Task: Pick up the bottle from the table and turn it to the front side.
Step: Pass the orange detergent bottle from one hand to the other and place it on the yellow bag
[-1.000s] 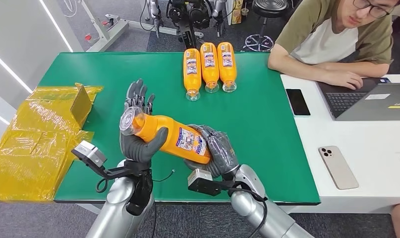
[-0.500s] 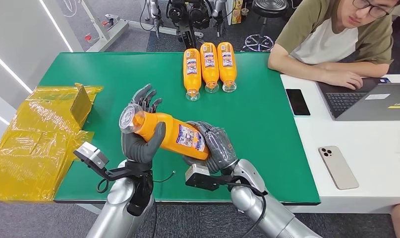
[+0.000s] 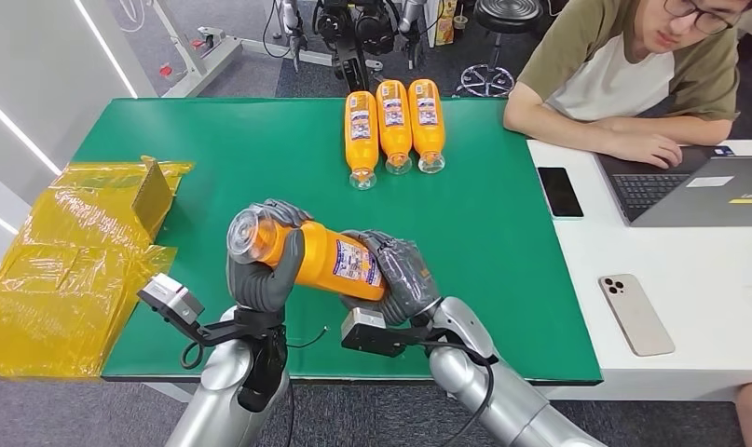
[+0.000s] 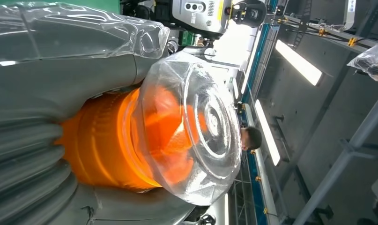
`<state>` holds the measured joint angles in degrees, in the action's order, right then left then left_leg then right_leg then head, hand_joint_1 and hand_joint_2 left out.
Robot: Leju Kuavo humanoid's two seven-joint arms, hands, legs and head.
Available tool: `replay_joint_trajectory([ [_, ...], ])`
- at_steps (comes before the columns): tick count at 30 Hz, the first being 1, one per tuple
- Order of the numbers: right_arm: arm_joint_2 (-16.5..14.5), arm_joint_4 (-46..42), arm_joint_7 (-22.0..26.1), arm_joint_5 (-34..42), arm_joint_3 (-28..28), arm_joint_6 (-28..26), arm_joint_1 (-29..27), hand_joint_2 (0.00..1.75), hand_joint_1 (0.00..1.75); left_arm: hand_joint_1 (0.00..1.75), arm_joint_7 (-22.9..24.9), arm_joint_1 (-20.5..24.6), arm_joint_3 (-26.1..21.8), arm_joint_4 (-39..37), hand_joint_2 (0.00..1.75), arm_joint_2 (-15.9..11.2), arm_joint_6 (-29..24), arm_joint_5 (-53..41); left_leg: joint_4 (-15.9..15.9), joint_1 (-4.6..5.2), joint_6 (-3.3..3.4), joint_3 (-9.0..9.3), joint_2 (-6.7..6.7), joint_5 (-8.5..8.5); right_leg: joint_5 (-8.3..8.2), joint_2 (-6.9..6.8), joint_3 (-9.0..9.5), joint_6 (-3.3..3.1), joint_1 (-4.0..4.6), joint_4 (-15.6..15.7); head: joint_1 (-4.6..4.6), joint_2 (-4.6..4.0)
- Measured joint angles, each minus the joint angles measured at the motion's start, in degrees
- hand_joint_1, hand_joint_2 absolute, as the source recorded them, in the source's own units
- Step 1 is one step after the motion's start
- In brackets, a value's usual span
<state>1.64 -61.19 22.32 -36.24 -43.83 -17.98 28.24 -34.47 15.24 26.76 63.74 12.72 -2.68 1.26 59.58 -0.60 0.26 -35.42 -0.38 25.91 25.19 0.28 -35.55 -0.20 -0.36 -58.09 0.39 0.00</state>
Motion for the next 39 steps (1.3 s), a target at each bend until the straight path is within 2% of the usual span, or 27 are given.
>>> replay_joint_trajectory([
  [1,-0.1,0.1,0.0,-0.1,0.0,-0.1,0.1,1.75,1.64,1.75,0.0,0.0,0.0,0.1,1.75,0.0,-0.1,-0.1,0.0,0.0,0.0,0.0,0.0,0.0,0.0,0.0,0.0,0.0,0.0,0.0,0.0,0.0],
  [2,-0.3,0.2,-0.1,-0.2,0.1,-0.3,0.1,1.75,1.29,1.75,0.0,0.0,-0.1,0.1,1.75,0.0,-0.1,-0.2,0.0,0.0,0.0,0.0,0.0,0.0,0.0,0.0,0.0,0.0,0.0,0.0,0.0,0.0],
  [4,-0.5,0.3,-0.1,-0.4,0.1,-0.9,0.2,1.75,0.44,1.75,0.0,0.0,-0.2,0.2,1.75,0.0,-0.4,-0.4,0.0,0.0,0.0,0.0,0.0,0.0,0.0,0.0,0.0,0.0,0.0,0.0,0.01,-0.01],
  [5,-0.6,0.4,-0.1,-0.5,0.2,-1.5,0.2,1.75,0.09,1.75,0.0,-0.1,-0.2,0.3,1.75,0.0,-0.6,-0.4,0.0,0.0,0.0,0.0,0.0,0.0,0.0,0.0,0.0,0.0,0.0,0.0,0.01,-0.01],
  [6,-0.8,0.4,0.1,-0.6,0.2,-2.2,0.2,1.75,0.0,1.75,0.0,-0.1,-0.2,0.4,1.75,0.0,-0.9,-0.5,0.0,0.0,0.0,0.0,0.0,0.0,0.0,0.0,0.0,0.0,0.0,0.0,0.02,-0.01],
  [11,-2.3,0.2,2.2,1.5,0.4,-7.2,0.1,1.75,0.0,1.75,0.4,-0.3,-0.8,0.7,1.75,0.0,-2.1,-0.9,0.0,-0.01,0.0,0.0,-0.01,0.0,0.01,-0.01,-0.01,0.0,0.0,0.0,0.0,0.0],
  [16,-3.5,-1.8,7.9,11.5,1.6,-15.0,-1.7,1.75,0.0,1.75,1.6,-1.0,-1.3,3.1,1.75,0.1,-4.5,-4.2,0.0,-0.01,0.0,-0.03,-0.04,0.0,0.01,-0.04,0.0,0.0,0.01,0.0,0.01,0.0],
  [20,-4.6,-4.4,10.9,16.6,2.8,-19.4,-2.6,1.75,0.0,1.75,3.2,-1.6,-2.0,4.3,1.75,-0.1,-9.1,-8.6,0.0,-0.01,0.0,-0.02,0.0,0.0,0.01,0.0,-0.02,0.0,0.0,0.0,0.01,0.0],
  [25,-8.2,-9.3,16.0,18.6,6.7,-20.4,-4.7,1.75,0.0,1.75,8.8,-3.1,-4.4,5.4,1.75,-1.0,-23.7,-25.7,0.0,-0.03,-0.01,-0.01,0.03,-0.01,0.02,0.02,-0.04,-0.03,0.02,0.0,0.01,0.0],
  [27,-10.1,-11.8,16.5,17.6,8.4,-20.4,-6.3,1.75,0.0,1.75,11.5,-3.2,-5.8,6.2,1.75,-1.8,-27.3,-32.5,0.0,-0.04,-0.02,0.0,0.03,0.0,0.04,0.02,-0.05,-0.06,0.04,0.0,0.0,0.0],
  [30,-12.1,-15.6,17.0,16.9,10.6,-20.4,-9.4,1.75,0.0,1.75,15.6,-3.3,-8.1,6.7,1.75,-3.1,-30.6,-41.3,-0.1,-0.05,-0.02,0.0,0.0,0.0,0.08,-0.02,-0.05,-0.11,0.06,0.0,0.0,0.0],
  [34,-13.7,-21.9,17.7,15.3,13.1,-20.4,-15.2,1.75,0.0,1.75,22.8,-2.6,-11.8,5.3,1.75,-6.1,-36.1,-59.7,-0.1,-0.05,-0.08,0.0,0.03,0.04,0.09,0.01,-0.09,-0.13,0.05,0.0,0.01,0.0],
  [37,-13.9,-25.6,17.8,14.5,14.8,-20.4,-17.3,1.75,0.0,1.75,26.1,-0.4,-14.9,2.0,1.75,-8.6,-37.1,-71.2,-0.1,-0.05,-0.1,0.0,0.05,0.03,0.08,0.02,-0.1,-0.13,0.05,0.0,0.04,0.0],
  [39,-14.1,-27.7,17.9,14.2,15.7,-20.4,-18.2,1.75,0.0,1.75,28.1,2.9,-16.2,-2.2,1.75,-10.4,-37.1,-77.5,-0.1,-0.04,-0.13,0.0,0.02,-0.03,0.05,-0.01,-0.1,-0.15,0.05,0.0,0.04,0.0],
])
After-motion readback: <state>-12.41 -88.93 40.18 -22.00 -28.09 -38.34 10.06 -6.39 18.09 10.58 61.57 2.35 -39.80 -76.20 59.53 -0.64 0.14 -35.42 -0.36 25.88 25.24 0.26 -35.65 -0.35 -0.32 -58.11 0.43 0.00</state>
